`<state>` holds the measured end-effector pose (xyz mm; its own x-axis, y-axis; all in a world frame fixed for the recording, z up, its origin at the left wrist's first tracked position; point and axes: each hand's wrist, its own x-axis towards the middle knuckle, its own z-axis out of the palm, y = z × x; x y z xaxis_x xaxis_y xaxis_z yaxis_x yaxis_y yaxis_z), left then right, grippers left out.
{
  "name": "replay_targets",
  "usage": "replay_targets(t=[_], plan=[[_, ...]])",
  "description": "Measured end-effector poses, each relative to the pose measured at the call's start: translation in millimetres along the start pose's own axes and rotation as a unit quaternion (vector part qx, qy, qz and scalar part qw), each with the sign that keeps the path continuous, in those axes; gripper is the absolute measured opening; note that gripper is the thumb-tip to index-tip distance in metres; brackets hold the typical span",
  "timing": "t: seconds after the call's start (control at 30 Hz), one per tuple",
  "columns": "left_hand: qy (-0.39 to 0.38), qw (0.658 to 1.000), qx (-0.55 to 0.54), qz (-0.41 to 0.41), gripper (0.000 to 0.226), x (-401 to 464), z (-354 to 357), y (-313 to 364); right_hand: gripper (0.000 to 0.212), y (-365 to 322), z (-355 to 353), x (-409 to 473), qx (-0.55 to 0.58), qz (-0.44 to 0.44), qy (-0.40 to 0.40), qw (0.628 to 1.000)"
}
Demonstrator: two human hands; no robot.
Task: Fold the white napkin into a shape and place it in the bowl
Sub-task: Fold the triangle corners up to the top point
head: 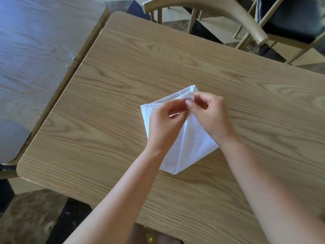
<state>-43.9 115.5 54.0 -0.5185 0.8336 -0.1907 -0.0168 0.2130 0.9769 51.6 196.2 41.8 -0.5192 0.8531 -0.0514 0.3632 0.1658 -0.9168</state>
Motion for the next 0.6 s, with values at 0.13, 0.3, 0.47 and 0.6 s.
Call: replay_targets(t=[0.13,0.3,0.47,0.6], plan=[[0.037,0.988,0.118,0.088,0.032,2.9,-18.1,-17.4,0.024,16.5,-11.6,16.0,0.058,0.082,0.005,0.995],[0.013,0.881,0.395,0.258,0.042,23.2,-46.5,-62.4,0.011,30.5,-13.2,44.8,-0.031,0.061,0.003,0.998],[-0.117,0.780,0.531,0.311,0.052,28.2,-35.4,-85.2,0.009,44.4,-4.9,70.9,-0.210,0.024,0.056,0.976],[-0.115,0.776,0.558,0.269,0.054,25.6,-27.6,-98.8,0.019,57.4,-1.4,80.4,-0.287,0.011,0.087,0.954]])
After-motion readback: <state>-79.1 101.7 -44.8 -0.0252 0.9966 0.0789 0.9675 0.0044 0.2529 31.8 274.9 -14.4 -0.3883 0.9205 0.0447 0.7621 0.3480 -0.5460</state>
